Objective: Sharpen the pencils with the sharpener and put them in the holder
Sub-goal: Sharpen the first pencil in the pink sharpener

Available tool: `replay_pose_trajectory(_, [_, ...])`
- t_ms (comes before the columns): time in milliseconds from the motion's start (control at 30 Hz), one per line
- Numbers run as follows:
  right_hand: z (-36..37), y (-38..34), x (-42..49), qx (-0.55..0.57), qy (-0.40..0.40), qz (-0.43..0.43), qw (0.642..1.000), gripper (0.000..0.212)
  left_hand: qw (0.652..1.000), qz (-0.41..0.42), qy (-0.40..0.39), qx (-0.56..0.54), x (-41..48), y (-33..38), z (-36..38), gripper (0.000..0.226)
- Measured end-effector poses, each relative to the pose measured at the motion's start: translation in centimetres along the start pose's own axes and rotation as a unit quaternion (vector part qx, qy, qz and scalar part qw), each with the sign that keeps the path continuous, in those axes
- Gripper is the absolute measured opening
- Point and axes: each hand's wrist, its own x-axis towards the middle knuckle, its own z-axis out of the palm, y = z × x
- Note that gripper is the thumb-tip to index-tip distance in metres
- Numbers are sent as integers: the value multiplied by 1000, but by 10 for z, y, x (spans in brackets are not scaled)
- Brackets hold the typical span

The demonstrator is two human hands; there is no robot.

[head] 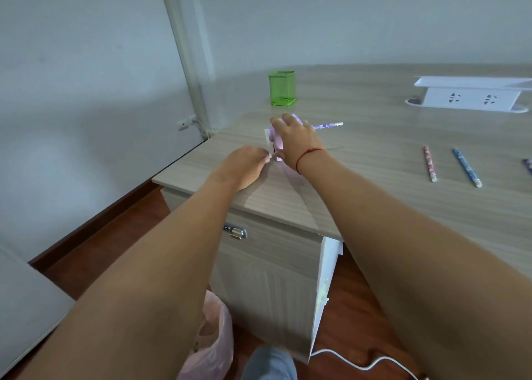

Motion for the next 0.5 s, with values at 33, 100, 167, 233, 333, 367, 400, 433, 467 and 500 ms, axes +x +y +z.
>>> replay_pose_trajectory(33, [1,1,1,-1,-2,0,1000,69,1000,-8,-13,3,5,-2,2,30])
replay_pose_trajectory(100, [1,0,2,-13,4,-4,1000,61,999,-27,-33,17,18,-4,2,30])
replay_pose_trajectory(167, [-1,-8,3,-36,19,-3,999,47,998,-40,-36,33,30,-6,0,31])
replay_pose_trajectory(233, [-4,-14,4,-50,30,11,998,41,997,-46,-24,53,40,-8,-2,31])
replay_pose_trajectory(333, [-6,-13,7,-71,34,27,997,42,997,-46,-1,69,47,-9,-4,32])
replay_pose_trajectory(367, [-5,-11,8,-76,34,29,996,42,996,-40,8,74,49,-9,-5,33])
replay_pose_trajectory(400, [-4,-10,10,-76,31,31,996,41,996,-33,19,80,51,-9,-5,34])
replay_pose_trajectory(433, [-4,-10,11,-70,24,33,997,41,995,-23,27,89,52,-9,-5,35])
replay_pose_trajectory(467, [-4,-9,13,-60,18,31,998,40,995,-14,34,93,53,-11,-5,37])
replay_pose_trajectory(500, [-3,-8,13,-51,16,27,998,38,995,-5,40,96,56,-14,-4,38])
